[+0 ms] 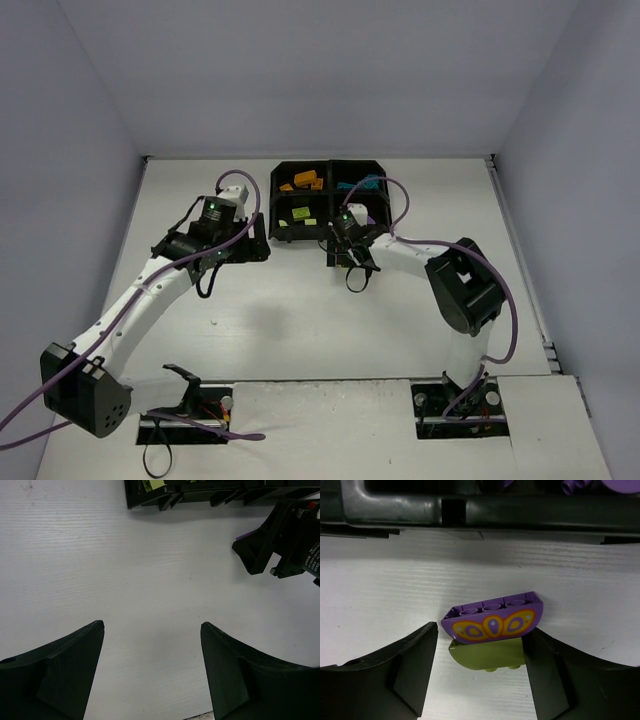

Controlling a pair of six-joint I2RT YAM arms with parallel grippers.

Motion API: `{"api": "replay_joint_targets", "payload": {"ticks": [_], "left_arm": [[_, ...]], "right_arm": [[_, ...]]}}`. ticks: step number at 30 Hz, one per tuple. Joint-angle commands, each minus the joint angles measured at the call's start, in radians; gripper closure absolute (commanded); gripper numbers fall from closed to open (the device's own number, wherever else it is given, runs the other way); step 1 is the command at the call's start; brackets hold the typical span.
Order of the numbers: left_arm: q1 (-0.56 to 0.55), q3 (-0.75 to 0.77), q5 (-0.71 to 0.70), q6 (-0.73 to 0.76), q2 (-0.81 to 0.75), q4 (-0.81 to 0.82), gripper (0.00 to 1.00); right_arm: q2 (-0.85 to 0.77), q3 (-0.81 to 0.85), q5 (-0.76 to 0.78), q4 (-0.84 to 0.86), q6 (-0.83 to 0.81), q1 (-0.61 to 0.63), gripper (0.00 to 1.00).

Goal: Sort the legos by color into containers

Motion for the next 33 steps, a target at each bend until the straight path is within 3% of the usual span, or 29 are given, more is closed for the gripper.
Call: {"api": "replay_joint_targets", "payload": {"ticks": [1,9,17,20,21,23,33], "left_arm": [[-0.004,0.018,-0.003,0.012,-0.032,0.023,0.29],[-0.004,0.017,-0.006,0.012,-0.038,0.021,0.29],[-0.004,0.03,-0.001,0.011,-0.026,0.024,0.29],[-0.004,0.039,0.011,0.008,-0.021,0.024,0.29],[-0.004,0.041,0.015,0.008,-0.02,0.026,0.28],[-0.006,0.054,0.023,0.006,-0.021,0.023,0.29],[-0.006,0.126,0.267,0.011,0.01,0.066,0.29]], "right_arm": [[0.01,0.035,0.06,0.007,0.031,-0.001,0.38],[-0.002,0.005,0.088,0.007,0.016,-0.001,0.52],[-0.051,-0.038,0.083,0.014,-0.064,0.001,0.52],[-0.057,-0.047,0.076,0.014,-0.089,0.001,0.71],[-0.071,-0.048,0.067,0.015,-0.11,0.001,0.86],[-0.096,-0.067,0.051,0.058,-0.148,0.007,1.0],[-0.464,-0.226,-0.243,0.276,-0.487,0.021,1.0]]}}
